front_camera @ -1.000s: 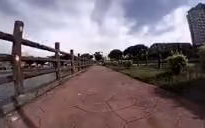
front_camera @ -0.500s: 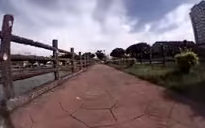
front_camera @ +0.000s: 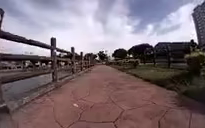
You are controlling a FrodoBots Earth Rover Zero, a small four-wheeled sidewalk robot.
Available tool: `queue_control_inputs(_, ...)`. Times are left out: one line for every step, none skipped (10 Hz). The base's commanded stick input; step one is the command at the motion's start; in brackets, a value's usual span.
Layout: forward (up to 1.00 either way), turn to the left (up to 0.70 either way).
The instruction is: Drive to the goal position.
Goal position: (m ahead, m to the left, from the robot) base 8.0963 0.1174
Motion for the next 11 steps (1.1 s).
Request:
queue_control_inputs(0.7, -0.09)
queue_control_inputs(0.7, 0.11)
queue_control_inputs(0.7, 0.12)
queue_control_inputs(0.7, 0.12)
queue_control_inputs(0.7, 0.12)
queue_control_inputs(0.7, 0.12)
queue_control_inputs(0.7, 0.12)
queue_control_inputs(0.7, 0.12)
queue_control_inputs(0.7, 0.12)
queue_control_inputs(0.7, 0.12)
queue_control_inputs(0.7, 0.11)
